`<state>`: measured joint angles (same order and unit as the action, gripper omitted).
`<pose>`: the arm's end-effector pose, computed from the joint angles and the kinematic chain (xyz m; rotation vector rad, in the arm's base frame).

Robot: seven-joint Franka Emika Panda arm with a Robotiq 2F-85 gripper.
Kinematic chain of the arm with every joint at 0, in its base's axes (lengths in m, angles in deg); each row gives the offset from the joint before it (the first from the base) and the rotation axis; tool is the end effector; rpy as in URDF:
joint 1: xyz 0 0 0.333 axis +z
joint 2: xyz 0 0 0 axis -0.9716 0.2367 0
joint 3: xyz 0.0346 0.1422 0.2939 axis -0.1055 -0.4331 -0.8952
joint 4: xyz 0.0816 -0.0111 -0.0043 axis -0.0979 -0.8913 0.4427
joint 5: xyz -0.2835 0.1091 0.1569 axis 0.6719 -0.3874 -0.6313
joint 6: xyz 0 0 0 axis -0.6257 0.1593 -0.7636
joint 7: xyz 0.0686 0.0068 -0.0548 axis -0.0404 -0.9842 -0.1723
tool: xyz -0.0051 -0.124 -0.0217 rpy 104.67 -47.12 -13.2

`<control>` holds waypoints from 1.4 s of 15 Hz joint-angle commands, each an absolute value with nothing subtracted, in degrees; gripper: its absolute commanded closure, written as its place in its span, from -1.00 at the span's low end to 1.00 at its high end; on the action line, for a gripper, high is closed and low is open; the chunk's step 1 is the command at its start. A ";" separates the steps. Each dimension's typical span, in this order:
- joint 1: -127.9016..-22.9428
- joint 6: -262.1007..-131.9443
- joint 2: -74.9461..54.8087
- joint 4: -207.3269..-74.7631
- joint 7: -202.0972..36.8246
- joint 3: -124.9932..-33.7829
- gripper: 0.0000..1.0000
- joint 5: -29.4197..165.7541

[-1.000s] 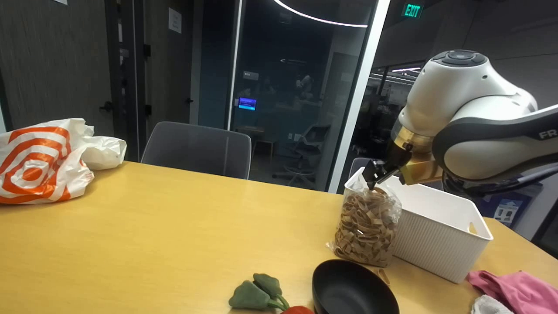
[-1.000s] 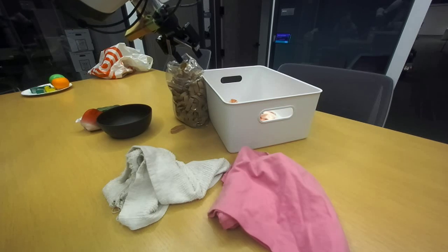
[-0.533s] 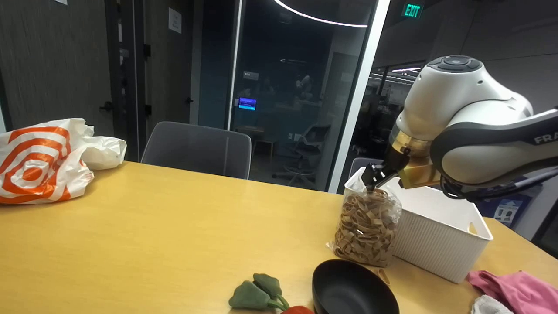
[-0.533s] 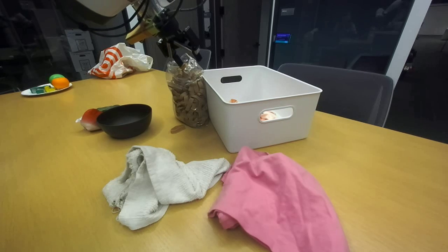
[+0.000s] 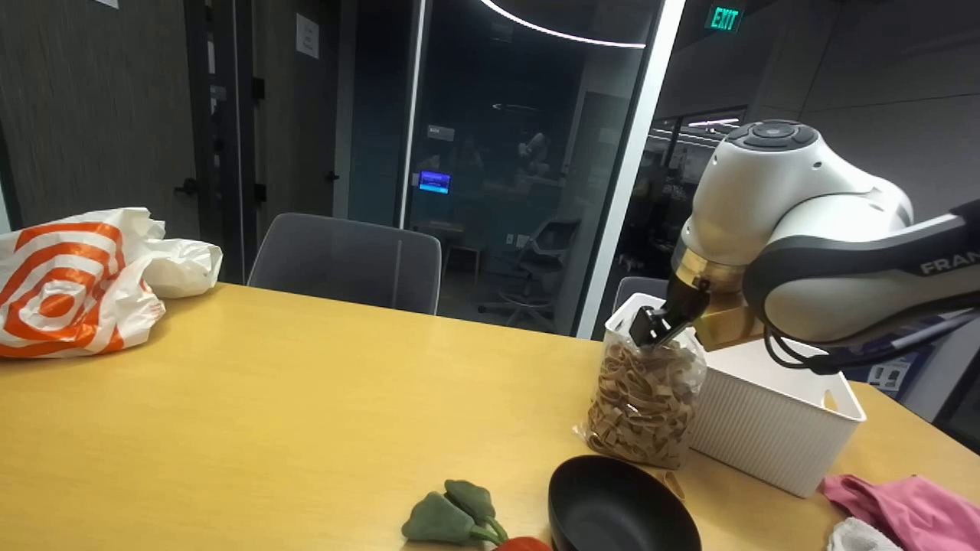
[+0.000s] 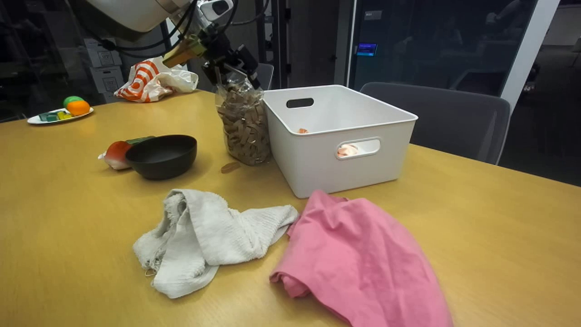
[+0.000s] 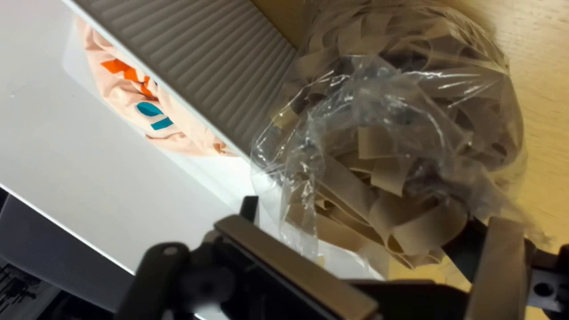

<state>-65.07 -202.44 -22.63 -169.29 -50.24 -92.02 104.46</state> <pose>0.5151 0.1762 0.4395 2.7468 0.2397 0.6556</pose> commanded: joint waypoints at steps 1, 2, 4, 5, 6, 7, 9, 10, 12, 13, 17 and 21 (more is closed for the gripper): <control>-64.52 -201.45 -22.40 -168.78 -48.60 -91.93 -0.46 106.72; -64.47 -201.46 -22.29 -168.76 -48.58 -91.90 -0.31 106.87; -64.42 -201.36 -22.25 -168.69 -48.13 -91.85 0.01 107.10; -64.44 -201.19 -22.38 -168.66 -48.28 -91.90 0.13 106.65; -64.46 -200.95 -22.55 -168.60 -48.22 -91.89 0.28 106.51; -64.48 -200.83 -22.71 -168.57 -48.15 -91.88 0.47 106.36; -64.51 -200.32 -23.17 -168.38 -47.97 -91.87 0.74 106.42; -64.52 -199.97 -23.48 -168.27 -47.97 -91.90 0.82 106.42; -64.58 -199.24 -24.06 -168.07 -48.65 -92.04 0.91 105.75; -64.65 -198.98 -24.35 -168.00 -49.34 -92.14 0.91 105.03; -65.16 -199.51 -25.29 -167.97 -53.45 -92.41 0.78 98.76; -65.79 -200.10 -25.09 -167.70 -66.53 -92.68 0.79 79.08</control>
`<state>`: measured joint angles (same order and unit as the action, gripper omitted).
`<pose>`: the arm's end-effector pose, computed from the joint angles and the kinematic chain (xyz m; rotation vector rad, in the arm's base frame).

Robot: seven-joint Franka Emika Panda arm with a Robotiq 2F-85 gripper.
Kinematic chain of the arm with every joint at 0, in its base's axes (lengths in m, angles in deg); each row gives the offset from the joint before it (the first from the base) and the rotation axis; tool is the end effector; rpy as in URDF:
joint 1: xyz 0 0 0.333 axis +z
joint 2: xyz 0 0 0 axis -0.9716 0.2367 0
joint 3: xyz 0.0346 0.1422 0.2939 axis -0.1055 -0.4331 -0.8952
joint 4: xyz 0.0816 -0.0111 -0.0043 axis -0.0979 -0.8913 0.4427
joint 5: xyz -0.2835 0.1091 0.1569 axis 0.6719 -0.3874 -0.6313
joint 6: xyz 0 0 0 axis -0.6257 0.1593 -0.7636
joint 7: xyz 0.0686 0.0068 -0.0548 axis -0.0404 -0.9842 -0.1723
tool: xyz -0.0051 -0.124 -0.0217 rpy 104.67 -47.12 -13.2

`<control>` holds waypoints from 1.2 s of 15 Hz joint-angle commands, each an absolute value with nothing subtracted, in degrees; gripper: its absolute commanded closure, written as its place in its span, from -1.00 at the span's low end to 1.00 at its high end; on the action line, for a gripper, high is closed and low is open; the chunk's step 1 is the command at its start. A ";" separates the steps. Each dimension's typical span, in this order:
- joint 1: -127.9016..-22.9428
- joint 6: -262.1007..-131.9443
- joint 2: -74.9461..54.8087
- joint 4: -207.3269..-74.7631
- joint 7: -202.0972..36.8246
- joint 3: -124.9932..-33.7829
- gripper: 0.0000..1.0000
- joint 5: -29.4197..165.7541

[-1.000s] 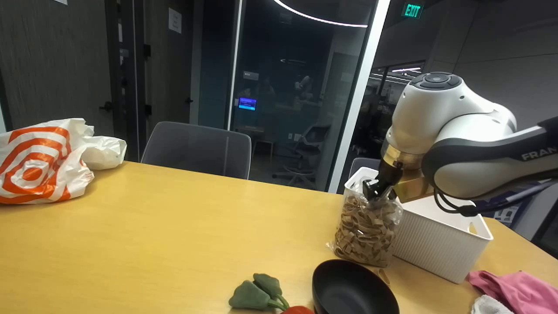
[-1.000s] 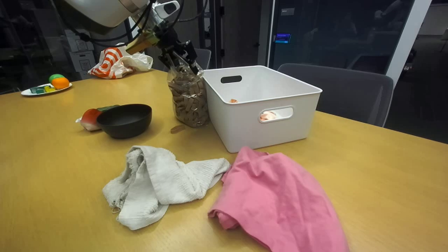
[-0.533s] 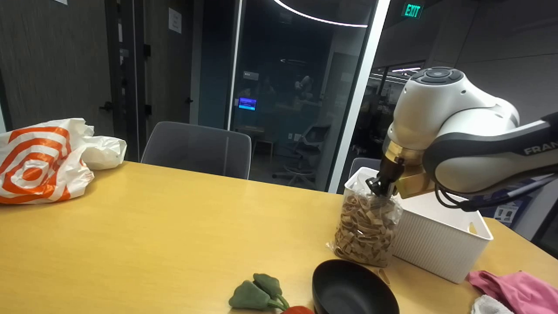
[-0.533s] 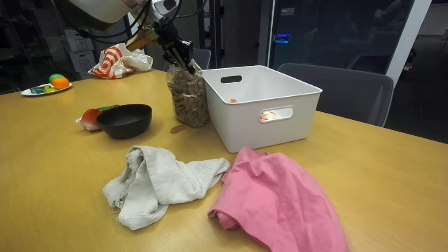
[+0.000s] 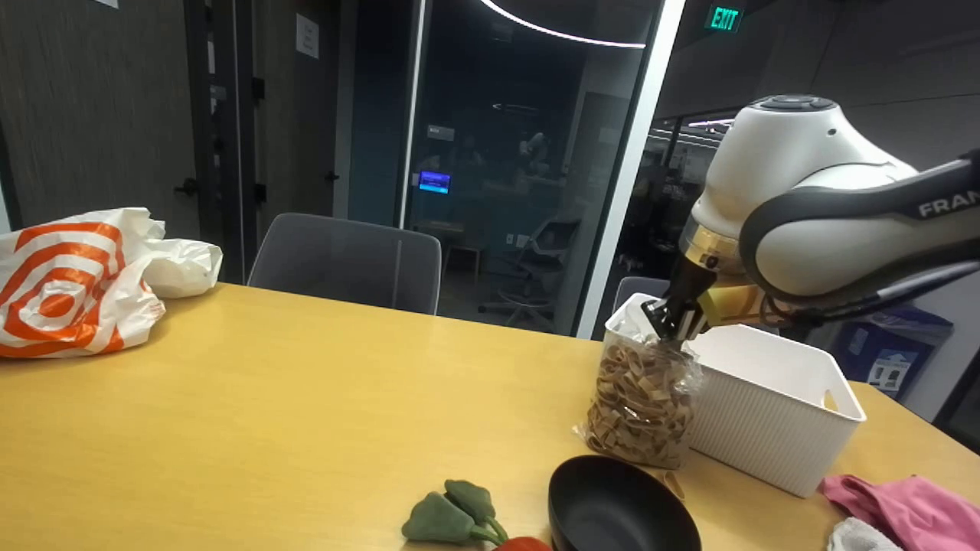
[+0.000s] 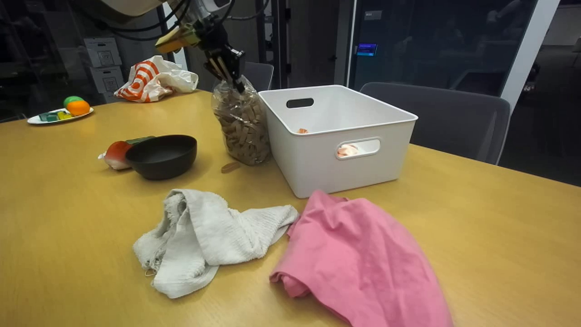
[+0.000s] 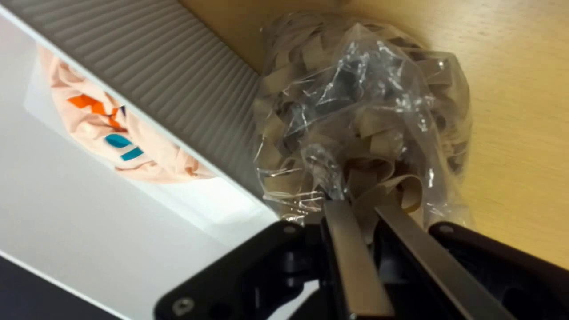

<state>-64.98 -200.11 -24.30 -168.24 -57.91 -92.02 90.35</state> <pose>0.5107 0.1763 0.4574 2.8951 0.1765 0.5677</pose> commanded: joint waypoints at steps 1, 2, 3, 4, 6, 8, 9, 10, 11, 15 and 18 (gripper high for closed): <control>-65.71 -198.75 -25.04 -167.29 -67.88 -92.43 0.81 76.28; -65.78 -197.86 -25.05 -166.99 -69.12 -92.34 0.80 73.98; -65.82 -196.87 -25.13 -166.73 -67.62 -92.06 0.80 75.00; -65.79 -196.38 -25.22 -166.63 -65.03 -91.79 0.79 77.96; -65.65 -194.79 -25.49 -166.12 -60.89 -91.57 0.79 83.79; -65.49 -192.13 -26.32 -165.49 -59.29 -91.78 0.79 87.53; -65.45 -190.70 -26.68 -165.07 -59.19 -91.95 0.79 88.50; -65.49 -189.40 -27.20 -164.58 -60.02 -92.15 0.79 88.53; -65.55 -188.44 -27.58 -164.24 -60.39 -92.34 0.79 88.54; -65.89 -186.01 -28.64 -162.88 -65.01 -92.83 0.78 83.87; -66.24 -184.50 -27.94 -161.80 -70.72 -92.52 0.79 76.11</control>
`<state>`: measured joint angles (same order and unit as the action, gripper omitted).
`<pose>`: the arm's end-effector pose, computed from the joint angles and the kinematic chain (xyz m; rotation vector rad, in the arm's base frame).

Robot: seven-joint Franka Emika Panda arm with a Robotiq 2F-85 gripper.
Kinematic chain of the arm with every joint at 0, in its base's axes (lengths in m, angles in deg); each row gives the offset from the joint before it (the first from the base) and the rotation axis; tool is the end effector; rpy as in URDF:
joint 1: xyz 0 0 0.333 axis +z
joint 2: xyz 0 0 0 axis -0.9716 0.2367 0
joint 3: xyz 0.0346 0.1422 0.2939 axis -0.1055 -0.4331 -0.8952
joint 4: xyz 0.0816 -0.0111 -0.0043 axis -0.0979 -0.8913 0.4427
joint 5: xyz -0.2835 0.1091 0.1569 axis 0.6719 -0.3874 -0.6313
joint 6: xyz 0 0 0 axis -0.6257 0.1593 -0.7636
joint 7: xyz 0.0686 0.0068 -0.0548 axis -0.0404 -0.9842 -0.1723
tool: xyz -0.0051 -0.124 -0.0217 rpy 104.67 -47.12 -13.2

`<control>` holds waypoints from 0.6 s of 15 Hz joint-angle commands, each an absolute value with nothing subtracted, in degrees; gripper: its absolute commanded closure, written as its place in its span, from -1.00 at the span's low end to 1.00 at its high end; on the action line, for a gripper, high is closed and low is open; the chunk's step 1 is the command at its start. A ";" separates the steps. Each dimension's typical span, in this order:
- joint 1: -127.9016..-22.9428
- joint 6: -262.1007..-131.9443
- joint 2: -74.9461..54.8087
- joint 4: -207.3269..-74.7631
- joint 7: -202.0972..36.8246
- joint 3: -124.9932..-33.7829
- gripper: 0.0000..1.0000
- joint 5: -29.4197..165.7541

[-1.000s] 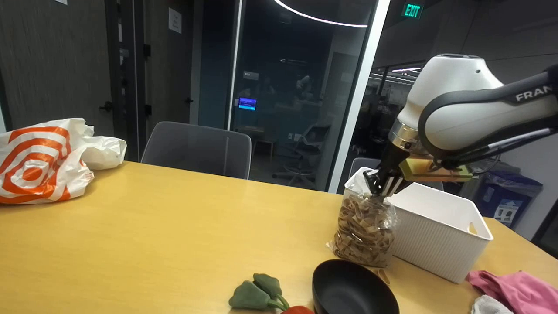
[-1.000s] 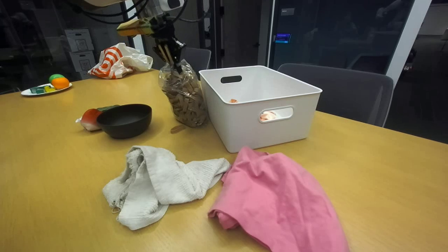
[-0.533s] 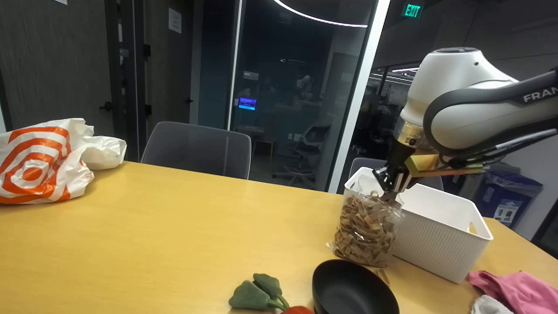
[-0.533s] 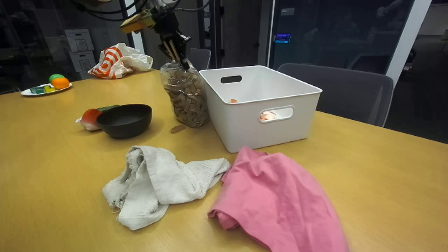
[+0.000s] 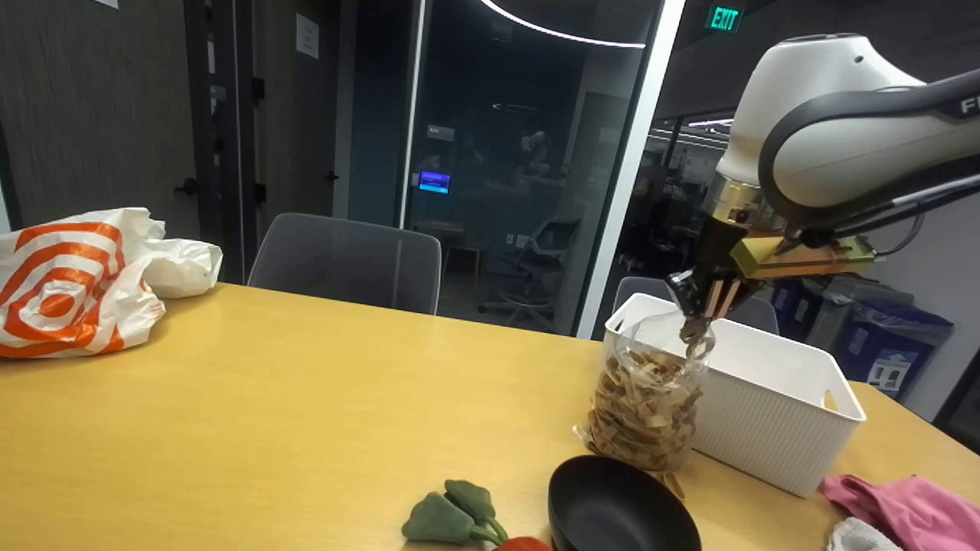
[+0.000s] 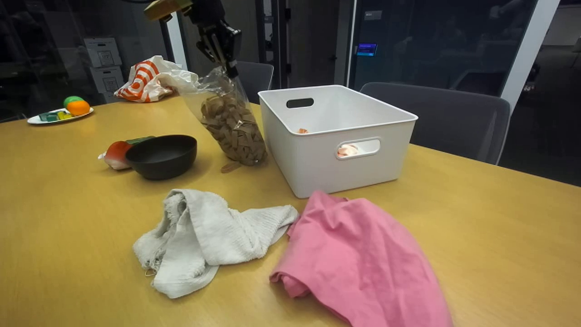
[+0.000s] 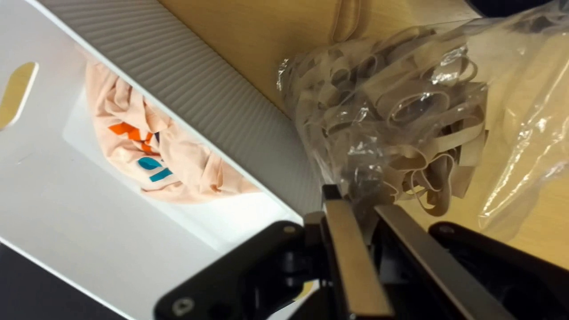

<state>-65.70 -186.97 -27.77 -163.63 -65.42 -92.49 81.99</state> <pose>0.4972 0.1627 0.4995 2.9356 0.1588 0.3939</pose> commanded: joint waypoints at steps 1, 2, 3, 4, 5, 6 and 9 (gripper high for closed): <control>-66.33 -183.82 -27.74 -161.60 -71.62 -92.44 0.79 74.65; -66.42 -183.33 -27.64 -161.50 -72.55 -92.35 0.78 73.28; -66.50 -182.66 -27.57 -161.33 -73.09 -92.28 0.77 72.38; -66.59 -182.12 -27.54 -161.20 -73.60 -92.24 0.75 71.62; -66.69 -181.59 -27.53 -161.10 -73.73 -92.22 0.26 71.12; -66.79 -181.41 -27.58 -161.11 -73.85 -92.21 0.24 70.96; -66.93 -182.63 -28.04 -161.68 -70.79 -92.40 -0.10 75.39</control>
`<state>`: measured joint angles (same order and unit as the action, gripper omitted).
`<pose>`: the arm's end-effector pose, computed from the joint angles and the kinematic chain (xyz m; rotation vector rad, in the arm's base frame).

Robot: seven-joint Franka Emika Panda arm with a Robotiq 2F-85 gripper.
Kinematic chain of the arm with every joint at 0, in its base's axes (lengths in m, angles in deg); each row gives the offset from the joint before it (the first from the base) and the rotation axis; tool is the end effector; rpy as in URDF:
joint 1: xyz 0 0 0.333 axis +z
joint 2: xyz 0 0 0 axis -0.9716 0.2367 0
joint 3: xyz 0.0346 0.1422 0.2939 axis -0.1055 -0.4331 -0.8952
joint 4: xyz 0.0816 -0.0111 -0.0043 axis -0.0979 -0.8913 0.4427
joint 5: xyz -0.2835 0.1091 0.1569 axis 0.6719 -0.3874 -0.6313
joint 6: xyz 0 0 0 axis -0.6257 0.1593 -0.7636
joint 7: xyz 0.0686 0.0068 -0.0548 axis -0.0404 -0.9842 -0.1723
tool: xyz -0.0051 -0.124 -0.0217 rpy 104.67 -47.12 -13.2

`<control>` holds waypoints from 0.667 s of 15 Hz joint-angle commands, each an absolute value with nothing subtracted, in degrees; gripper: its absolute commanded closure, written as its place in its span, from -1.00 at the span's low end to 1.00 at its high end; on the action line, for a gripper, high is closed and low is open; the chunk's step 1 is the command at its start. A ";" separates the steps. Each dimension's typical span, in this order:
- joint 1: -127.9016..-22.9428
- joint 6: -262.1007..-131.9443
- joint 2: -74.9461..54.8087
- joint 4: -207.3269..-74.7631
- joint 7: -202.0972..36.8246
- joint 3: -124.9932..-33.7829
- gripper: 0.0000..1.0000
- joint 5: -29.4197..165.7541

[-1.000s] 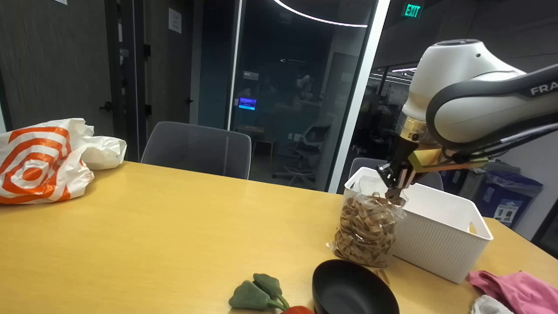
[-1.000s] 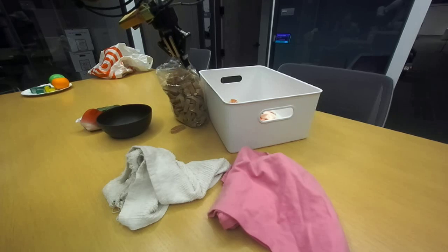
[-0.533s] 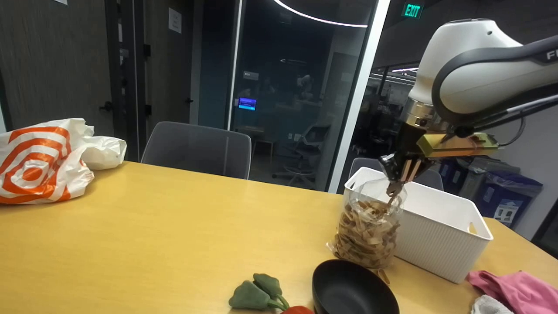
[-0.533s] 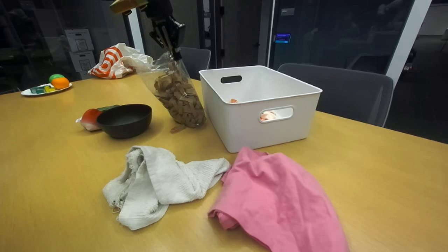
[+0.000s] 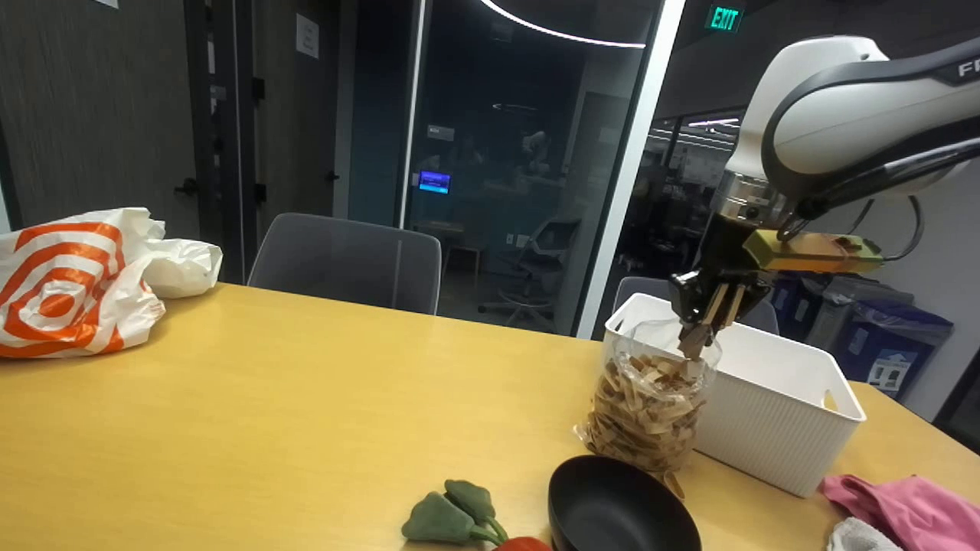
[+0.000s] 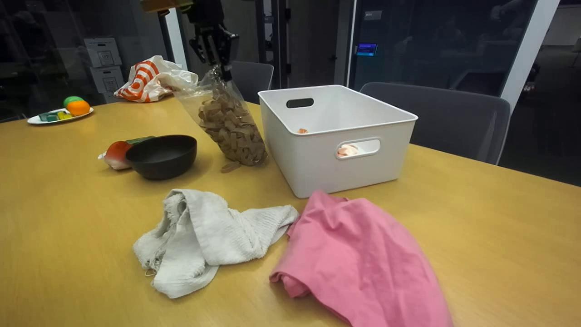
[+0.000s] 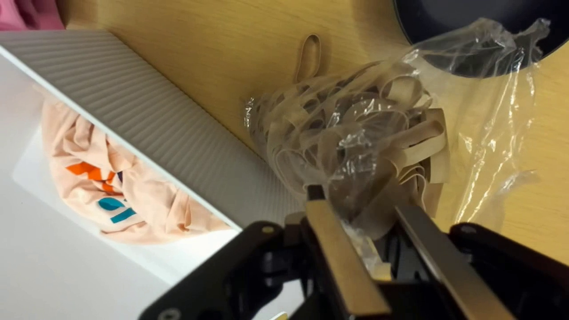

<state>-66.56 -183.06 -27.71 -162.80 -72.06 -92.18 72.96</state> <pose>0.4928 0.1573 0.4965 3.0464 0.1838 0.2489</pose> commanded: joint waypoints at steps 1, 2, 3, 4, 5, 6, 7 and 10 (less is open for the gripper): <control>-66.95 -183.43 -28.30 -161.93 -70.15 -92.46 -0.24 76.99; -66.96 -183.68 -28.43 -161.94 -69.51 -92.49 -0.37 78.56; -66.95 -183.89 -28.62 -161.97 -68.62 -92.53 -0.55 79.97; -66.93 -184.16 -28.93 -162.02 -68.37 -92.53 -0.68 80.55; -66.92 -184.50 -29.27 -162.06 -68.05 -92.54 -0.85 80.76; -66.92 -184.51 -29.61 -162.04 -67.95 -92.55 -0.98 81.03; -66.91 -184.53 -29.96 -162.05 -69.71 -92.49 -1.00 79.22; -66.92 -183.38 -30.10 -161.48 -73.51 -92.30 -1.00 73.34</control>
